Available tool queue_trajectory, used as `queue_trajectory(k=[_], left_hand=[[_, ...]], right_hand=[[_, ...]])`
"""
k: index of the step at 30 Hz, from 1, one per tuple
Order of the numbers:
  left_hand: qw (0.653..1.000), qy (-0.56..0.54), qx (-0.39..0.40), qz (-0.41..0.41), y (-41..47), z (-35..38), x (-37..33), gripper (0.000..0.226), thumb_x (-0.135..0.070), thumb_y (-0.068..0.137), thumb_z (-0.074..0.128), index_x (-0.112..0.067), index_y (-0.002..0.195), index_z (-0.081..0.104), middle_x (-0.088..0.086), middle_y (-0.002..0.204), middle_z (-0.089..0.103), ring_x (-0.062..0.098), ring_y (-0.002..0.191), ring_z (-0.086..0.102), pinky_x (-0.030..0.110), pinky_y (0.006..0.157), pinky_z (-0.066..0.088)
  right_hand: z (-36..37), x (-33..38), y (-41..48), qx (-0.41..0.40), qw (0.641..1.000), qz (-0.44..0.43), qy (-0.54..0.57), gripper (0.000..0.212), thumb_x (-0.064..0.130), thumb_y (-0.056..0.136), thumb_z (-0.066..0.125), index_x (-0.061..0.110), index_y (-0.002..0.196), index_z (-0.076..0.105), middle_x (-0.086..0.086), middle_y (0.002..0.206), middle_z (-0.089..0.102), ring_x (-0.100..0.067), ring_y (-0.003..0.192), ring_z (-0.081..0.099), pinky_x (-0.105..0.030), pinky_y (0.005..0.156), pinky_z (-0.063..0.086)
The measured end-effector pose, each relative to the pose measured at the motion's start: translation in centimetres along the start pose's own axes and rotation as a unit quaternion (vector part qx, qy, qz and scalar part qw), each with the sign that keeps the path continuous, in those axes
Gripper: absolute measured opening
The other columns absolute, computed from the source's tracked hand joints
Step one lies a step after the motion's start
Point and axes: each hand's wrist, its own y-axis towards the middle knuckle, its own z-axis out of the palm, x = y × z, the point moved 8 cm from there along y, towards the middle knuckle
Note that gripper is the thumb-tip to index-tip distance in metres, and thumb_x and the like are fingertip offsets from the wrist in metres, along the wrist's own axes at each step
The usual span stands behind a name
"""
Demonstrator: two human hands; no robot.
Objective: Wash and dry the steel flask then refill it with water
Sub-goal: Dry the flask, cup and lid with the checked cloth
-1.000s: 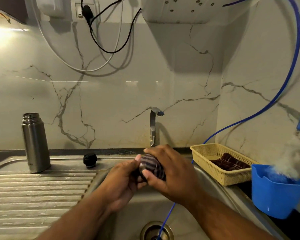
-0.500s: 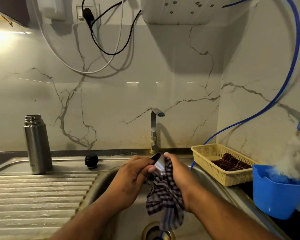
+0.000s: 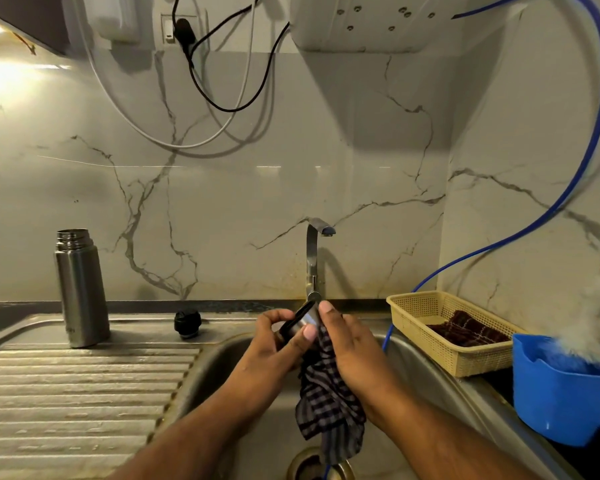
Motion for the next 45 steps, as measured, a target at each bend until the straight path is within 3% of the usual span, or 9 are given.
queue_trajectory(k=[10, 14, 19, 23, 26, 28, 35, 39, 45], left_hand=[[0.959, 0.255, -0.059, 0.111, 0.5, -3.4, -2.5, 0.064, -0.023, 0.075, 0.088, -0.044, 0.122, 0.050, -0.028, 0.119, 0.061, -0.007, 0.112, 0.060, 0.012, 0.088, 0.052], [0.964, 0.240, -0.005, 0.114, 0.1, -2.1, -2.6, 0.060, -0.026, 0.081, 0.083, -0.040, 0.131, 0.054, -0.017, 0.122, 0.066, 0.002, 0.111, 0.066, 0.018, 0.088, 0.055], [0.964, 0.232, 0.012, 0.131, -0.6, -0.8, -3.5, 0.047, -0.024, 0.094, 0.069, -0.027, 0.136, 0.050, -0.010, 0.120, 0.066, -0.005, 0.108, 0.063, 0.008, 0.082, 0.048], [0.966, 0.231, 0.012, 0.113, -1.0, -0.7, -3.6, 0.035, -0.030, 0.100, 0.056, -0.028, 0.133, 0.049, -0.009, 0.112, 0.066, -0.008, 0.099, 0.064, 0.008, 0.076, 0.050], [0.975, 0.208, -0.016, 0.083, -0.8, -1.7, -3.3, 0.033, -0.046, 0.097, 0.051, -0.031, 0.127, 0.054, -0.005, 0.107, 0.070, 0.000, 0.099, 0.067, 0.018, 0.075, 0.055], [0.984, 0.169, -0.036, 0.038, -0.4, -2.7, -2.3, 0.041, -0.060, 0.092, 0.051, -0.032, 0.121, 0.060, -0.003, 0.107, 0.073, 0.010, 0.100, 0.070, 0.034, 0.083, 0.060], [0.991, 0.083, 0.077, -0.067, -0.4, -1.1, -0.5, 0.068, -0.074, 0.091, 0.048, -0.015, 0.124, 0.059, 0.013, 0.099, 0.068, 0.017, 0.075, 0.060, 0.030, 0.064, 0.049], [0.991, 0.028, 0.123, -0.034, -0.4, -0.8, -1.1, 0.052, -0.033, 0.087, 0.068, -0.040, 0.135, 0.050, 0.015, 0.125, 0.063, 0.027, 0.096, 0.062, 0.034, 0.072, 0.052], [0.993, -0.063, 0.095, -0.030, -0.5, -0.6, -1.7, 0.039, -0.039, 0.091, 0.067, -0.023, 0.127, 0.062, 0.014, 0.098, 0.065, 0.019, 0.074, 0.058, 0.029, 0.058, 0.047]], right_hand=[[-2.6, -1.6, 1.9, -0.044, 0.995, 0.083, 0.018, 0.053, 0.074, 0.087, 0.055, 0.028, 0.107, 0.070, 0.000, 0.101, 0.077, -0.022, 0.096, 0.073, -0.047, 0.093, 0.058], [-2.7, -0.2, 2.1, -0.003, 0.998, 0.036, 0.045, 0.045, 0.066, 0.090, 0.055, 0.032, 0.116, 0.068, 0.000, 0.110, 0.075, -0.021, 0.104, 0.071, -0.050, 0.100, 0.054], [-1.9, 1.8, 0.8, -0.006, 0.976, -0.083, -0.203, 0.042, 0.076, 0.085, 0.053, 0.040, 0.105, 0.061, 0.016, 0.103, 0.069, -0.001, 0.097, 0.064, -0.028, 0.084, 0.054], [-0.1, 2.2, -0.6, 0.089, 0.979, -0.070, -0.167, 0.050, 0.079, 0.089, 0.032, 0.051, 0.116, 0.063, 0.020, 0.112, 0.070, 0.005, 0.103, 0.062, -0.019, 0.082, 0.047], [1.0, 2.5, -1.2, 0.165, 0.966, -0.078, -0.182, 0.024, 0.067, 0.089, 0.059, 0.064, 0.111, 0.048, 0.035, 0.110, 0.062, 0.017, 0.100, 0.060, -0.007, 0.075, 0.047], [1.5, 2.6, -1.4, 0.187, 0.952, -0.111, -0.216, 0.045, 0.052, 0.087, 0.074, 0.068, 0.112, 0.041, 0.051, 0.105, 0.055, 0.030, 0.100, 0.051, 0.001, 0.076, 0.043], [1.5, 2.0, -0.8, 0.165, 0.942, -0.156, -0.249, 0.031, 0.036, 0.087, 0.078, 0.034, 0.116, 0.067, 0.014, 0.107, 0.071, 0.004, 0.098, 0.066, -0.025, 0.091, 0.056], [0.5, 1.2, -0.2, 0.157, 0.981, -0.064, -0.090, 0.033, 0.040, 0.085, 0.080, 0.031, 0.116, 0.070, 0.010, 0.107, 0.077, -0.007, 0.100, 0.073, -0.040, 0.096, 0.057], [0.7, 2.6, -0.7, 0.175, 0.965, -0.142, -0.135, 0.043, 0.028, 0.085, 0.082, 0.031, 0.125, 0.066, 0.014, 0.121, 0.068, -0.003, 0.112, 0.066, -0.030, 0.098, 0.054]])
